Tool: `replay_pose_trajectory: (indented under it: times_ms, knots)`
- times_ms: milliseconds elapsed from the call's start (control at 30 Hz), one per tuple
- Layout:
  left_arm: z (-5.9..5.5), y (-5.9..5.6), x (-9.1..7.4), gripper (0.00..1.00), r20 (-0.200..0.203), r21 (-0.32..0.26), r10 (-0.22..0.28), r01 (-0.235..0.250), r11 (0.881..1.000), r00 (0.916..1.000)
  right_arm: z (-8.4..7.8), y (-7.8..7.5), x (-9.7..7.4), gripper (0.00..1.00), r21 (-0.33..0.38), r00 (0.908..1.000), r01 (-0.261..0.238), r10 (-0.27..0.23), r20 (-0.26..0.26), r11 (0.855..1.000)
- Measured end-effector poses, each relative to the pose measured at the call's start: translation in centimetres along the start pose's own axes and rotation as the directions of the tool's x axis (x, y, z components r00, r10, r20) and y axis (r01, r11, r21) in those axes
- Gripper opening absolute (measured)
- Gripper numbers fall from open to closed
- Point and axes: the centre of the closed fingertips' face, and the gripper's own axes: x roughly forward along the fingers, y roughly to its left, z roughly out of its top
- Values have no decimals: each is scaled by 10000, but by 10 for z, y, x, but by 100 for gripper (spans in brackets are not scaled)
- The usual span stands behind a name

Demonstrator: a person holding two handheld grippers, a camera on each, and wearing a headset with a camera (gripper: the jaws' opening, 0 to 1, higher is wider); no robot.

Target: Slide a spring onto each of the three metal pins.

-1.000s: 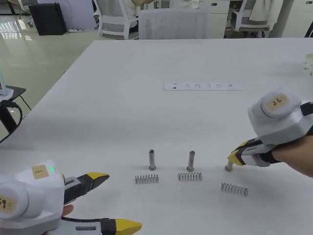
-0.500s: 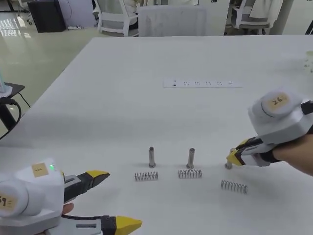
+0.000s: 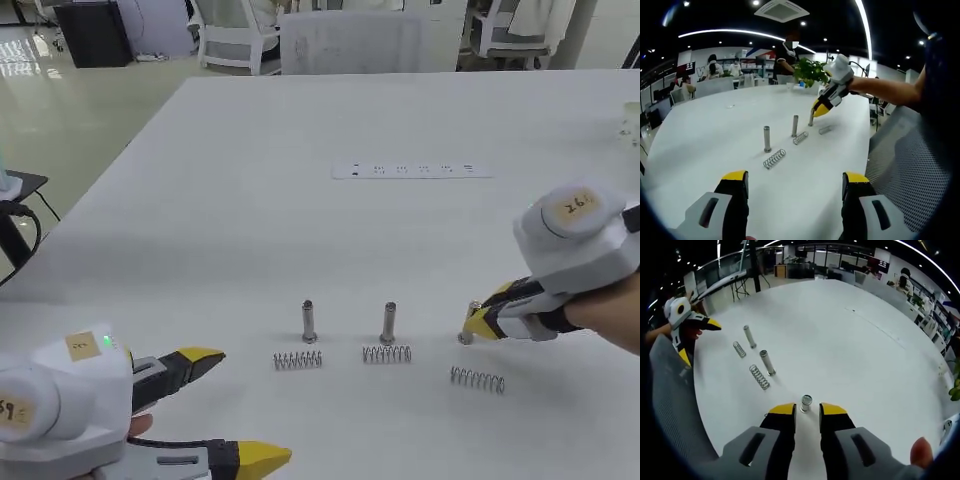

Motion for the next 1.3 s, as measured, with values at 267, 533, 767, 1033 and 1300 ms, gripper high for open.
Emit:
replay_pose_trajectory:
  times_ms: [267, 533, 767, 1033, 1300]
  knots:
    - [1, -1, 1, 73, 24, 22, -25, 25, 10000, 10000, -3, 2, -8, 17, -119, 10000, 36, -36, 44, 9999]
    - [2, -2, 0, 72, 32, 73, -52, 51, 10000, 10000, -6, 8, -16, 18, -369, 10000, -47, 50, 81, 9993]
    - [4, -3, -1, 72, 16, 128, -79, 79, 9999, 10000, -11, 14, -20, 19, -413, 9991, -349, 358, 209, 9985]
    - [4, -4, 0, 72, -25, 175, -151, 151, 9997, 9999, -24, 21, -21, 20, -709, 9978, -646, 653, 72, 9954]
    - [4, -7, 0, 71, -54, 173, -228, 229, 9996, 9997, -35, 28, -16, 19, -979, 9941, -1084, 1071, -181, 9893]
